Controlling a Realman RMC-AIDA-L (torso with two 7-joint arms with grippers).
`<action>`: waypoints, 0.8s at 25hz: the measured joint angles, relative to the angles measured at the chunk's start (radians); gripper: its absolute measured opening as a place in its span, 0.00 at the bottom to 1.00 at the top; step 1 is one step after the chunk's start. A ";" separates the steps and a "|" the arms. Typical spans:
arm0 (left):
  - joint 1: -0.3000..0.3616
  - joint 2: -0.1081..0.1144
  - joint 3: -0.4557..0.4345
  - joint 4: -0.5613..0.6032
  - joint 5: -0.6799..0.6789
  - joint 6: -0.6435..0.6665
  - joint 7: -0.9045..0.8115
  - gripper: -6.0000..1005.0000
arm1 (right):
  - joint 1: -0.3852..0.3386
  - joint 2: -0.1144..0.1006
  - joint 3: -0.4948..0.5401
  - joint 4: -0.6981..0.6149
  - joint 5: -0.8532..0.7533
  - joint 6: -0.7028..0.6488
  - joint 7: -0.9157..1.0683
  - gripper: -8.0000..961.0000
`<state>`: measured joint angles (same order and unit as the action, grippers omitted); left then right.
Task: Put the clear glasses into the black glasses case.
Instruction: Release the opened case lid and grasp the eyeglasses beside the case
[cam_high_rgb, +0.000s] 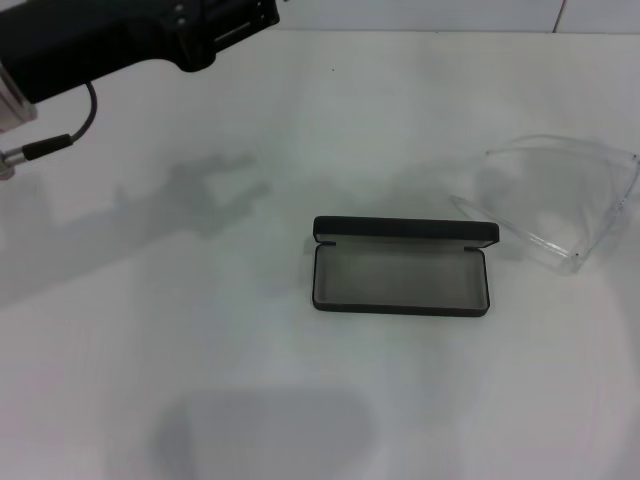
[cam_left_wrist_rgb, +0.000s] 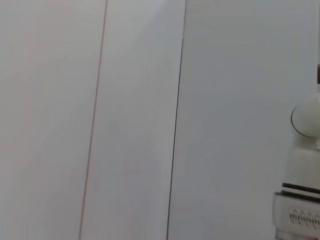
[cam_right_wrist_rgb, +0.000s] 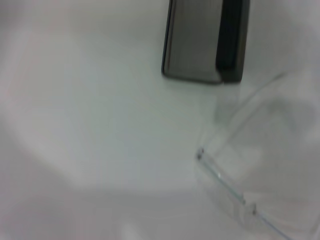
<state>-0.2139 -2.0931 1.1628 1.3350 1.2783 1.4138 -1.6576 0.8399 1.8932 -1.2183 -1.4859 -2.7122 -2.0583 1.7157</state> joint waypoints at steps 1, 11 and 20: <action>-0.002 0.000 -0.001 -0.008 0.000 -0.002 0.008 0.47 | 0.000 0.000 0.000 0.000 0.000 0.000 0.000 0.79; -0.037 0.002 -0.035 -0.098 -0.001 -0.006 0.027 0.47 | -0.018 0.087 -0.151 0.089 -0.161 0.229 -0.188 0.72; -0.029 0.002 -0.054 -0.119 -0.004 -0.006 0.027 0.47 | -0.023 0.119 -0.223 0.224 -0.181 0.396 -0.287 0.68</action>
<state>-0.2424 -2.0907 1.1092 1.2163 1.2744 1.4079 -1.6306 0.8169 2.0125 -1.4414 -1.2619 -2.8930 -1.6624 1.4291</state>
